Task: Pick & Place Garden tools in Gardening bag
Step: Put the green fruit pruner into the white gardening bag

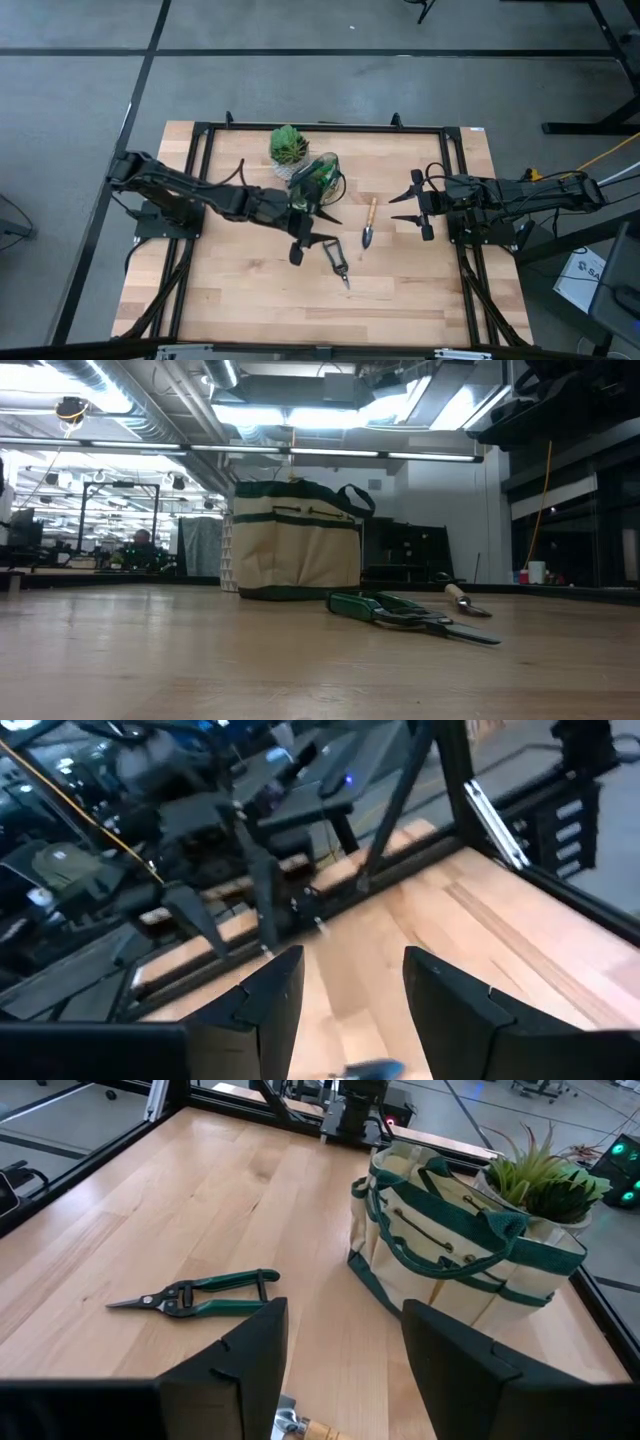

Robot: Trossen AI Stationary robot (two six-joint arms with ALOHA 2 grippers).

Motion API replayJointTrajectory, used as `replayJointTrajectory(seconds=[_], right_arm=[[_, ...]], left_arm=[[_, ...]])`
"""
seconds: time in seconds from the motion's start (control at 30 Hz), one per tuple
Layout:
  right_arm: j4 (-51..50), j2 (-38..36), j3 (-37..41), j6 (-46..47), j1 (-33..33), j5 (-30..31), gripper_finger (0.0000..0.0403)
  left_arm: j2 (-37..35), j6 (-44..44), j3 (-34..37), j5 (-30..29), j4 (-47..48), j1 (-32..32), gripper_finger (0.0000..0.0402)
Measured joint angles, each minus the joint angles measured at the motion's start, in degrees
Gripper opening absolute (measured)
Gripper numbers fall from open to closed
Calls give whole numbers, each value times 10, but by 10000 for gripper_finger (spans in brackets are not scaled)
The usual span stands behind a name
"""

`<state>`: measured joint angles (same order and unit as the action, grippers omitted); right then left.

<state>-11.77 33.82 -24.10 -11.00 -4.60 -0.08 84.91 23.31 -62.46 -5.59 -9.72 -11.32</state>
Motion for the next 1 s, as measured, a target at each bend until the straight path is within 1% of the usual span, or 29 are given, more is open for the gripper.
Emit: replayJointTrajectory(seconds=[0.1,0.23,0.4,0.63,0.77,1.0], right_arm=[[0,0,0,0,0,0,201],[0,0,0,0,0,0,201],[0,0,0,0,0,0,201],[0,0,0,0,0,0,201],[0,0,0,0,0,0,201],[0,0,0,0,0,0,201]], left_arm=[[9,4,0,-17,5,-7,169],[14,11,0,-73,37,-8,169],[14,32,0,-111,77,-10,169],[27,40,0,-175,93,-5,168],[53,34,0,-174,81,-3,168],[101,25,0,-148,68,-23,168]])
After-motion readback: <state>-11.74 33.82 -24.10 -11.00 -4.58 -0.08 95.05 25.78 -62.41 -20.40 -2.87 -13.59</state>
